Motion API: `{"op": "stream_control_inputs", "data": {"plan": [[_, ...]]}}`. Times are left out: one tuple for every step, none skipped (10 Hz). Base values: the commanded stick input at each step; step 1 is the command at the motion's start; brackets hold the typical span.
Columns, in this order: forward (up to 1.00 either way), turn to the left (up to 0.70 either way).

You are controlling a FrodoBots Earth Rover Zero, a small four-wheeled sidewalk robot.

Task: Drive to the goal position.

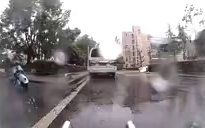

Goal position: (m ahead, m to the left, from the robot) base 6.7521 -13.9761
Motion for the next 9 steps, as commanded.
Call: {"op": "stream_control_inputs", "data": {"plan": [[0.7, 0.0], [0.7, 0.0], [0.7, 0.0], [0.7, 0.0], [0.7, 0.0], [0.7, 0.0], [0.7, 0.0], [0.7, 0.0], [0.7, 0.0]]}}
